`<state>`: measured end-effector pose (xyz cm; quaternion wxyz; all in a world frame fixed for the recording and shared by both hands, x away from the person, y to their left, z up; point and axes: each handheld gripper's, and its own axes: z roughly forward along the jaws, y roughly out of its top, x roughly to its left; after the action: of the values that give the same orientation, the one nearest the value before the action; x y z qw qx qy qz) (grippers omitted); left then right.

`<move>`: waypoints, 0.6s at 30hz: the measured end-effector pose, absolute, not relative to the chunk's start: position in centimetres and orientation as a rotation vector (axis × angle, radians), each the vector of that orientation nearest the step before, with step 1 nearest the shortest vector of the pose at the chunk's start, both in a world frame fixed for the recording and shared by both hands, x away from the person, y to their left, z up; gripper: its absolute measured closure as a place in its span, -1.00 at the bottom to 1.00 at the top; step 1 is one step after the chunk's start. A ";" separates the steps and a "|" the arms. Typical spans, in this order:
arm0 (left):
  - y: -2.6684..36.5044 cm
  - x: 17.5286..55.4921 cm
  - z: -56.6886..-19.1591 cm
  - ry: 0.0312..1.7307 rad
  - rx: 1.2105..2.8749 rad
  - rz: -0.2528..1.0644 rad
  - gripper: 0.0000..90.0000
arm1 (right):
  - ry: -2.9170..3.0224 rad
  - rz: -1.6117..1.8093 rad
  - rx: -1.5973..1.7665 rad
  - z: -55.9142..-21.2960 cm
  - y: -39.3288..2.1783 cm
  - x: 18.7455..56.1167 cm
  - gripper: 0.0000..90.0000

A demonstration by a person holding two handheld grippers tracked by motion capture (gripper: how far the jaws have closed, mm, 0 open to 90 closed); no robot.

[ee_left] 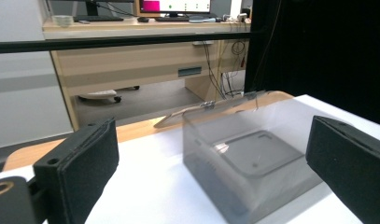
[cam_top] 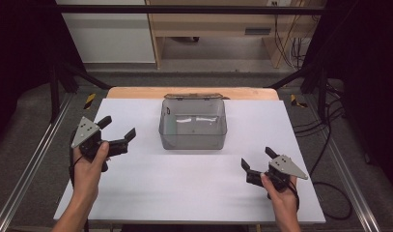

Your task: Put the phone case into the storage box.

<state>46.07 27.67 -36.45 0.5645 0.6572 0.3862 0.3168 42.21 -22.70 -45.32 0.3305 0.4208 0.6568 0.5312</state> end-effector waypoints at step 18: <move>30.7 44.1 -41.7 0.972 1.519 0.736 -0.93 | 1.762 1.402 1.059 -45.6 -22.0 42.2 -0.91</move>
<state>44.07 30.71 -41.73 0.5620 0.6451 0.4127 0.3127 42.21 -22.02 -45.55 0.3209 0.4031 0.6707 0.5336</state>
